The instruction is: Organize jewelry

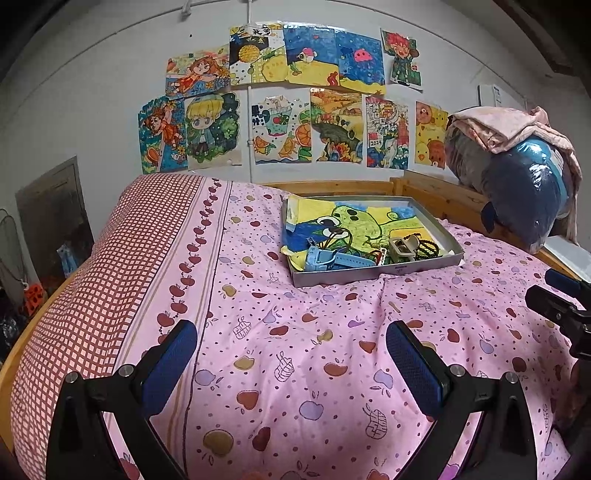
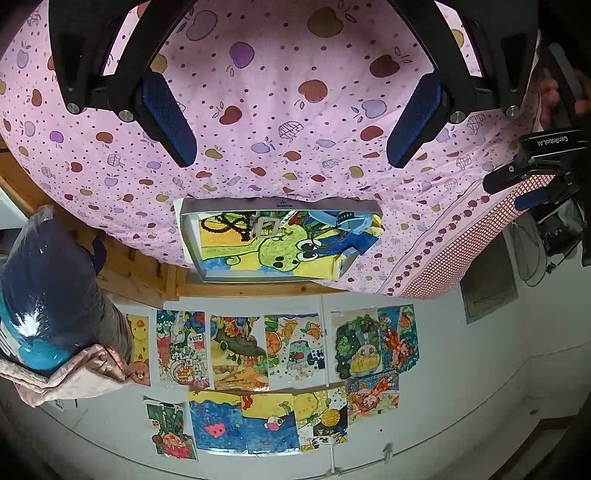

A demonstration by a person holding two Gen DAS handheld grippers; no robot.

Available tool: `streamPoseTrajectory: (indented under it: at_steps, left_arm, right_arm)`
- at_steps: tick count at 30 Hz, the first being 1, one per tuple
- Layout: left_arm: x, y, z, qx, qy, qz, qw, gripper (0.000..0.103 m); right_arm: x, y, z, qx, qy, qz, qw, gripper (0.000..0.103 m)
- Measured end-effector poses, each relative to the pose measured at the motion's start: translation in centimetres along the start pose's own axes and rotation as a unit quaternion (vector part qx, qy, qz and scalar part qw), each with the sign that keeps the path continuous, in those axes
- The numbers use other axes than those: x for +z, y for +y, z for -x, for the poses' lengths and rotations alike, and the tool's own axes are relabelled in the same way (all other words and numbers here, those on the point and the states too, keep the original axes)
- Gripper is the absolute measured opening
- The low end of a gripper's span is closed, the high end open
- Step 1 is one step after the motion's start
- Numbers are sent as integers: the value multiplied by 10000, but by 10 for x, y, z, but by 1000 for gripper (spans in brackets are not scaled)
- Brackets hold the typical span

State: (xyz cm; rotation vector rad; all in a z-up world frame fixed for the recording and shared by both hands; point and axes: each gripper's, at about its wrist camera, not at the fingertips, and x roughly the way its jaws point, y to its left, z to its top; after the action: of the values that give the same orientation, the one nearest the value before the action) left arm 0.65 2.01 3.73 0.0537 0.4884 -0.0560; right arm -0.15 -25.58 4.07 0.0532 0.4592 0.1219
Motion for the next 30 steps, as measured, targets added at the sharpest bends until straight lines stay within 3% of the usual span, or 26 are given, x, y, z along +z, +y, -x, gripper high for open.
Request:
streamPoseTrajectory:
  at_steps: [30]
  left_arm:
    - [0,-3,3,-29,-106,-95,9999,103]
  right_arm:
    - [-5,-4,-3,-9,52,-45,10000,101]
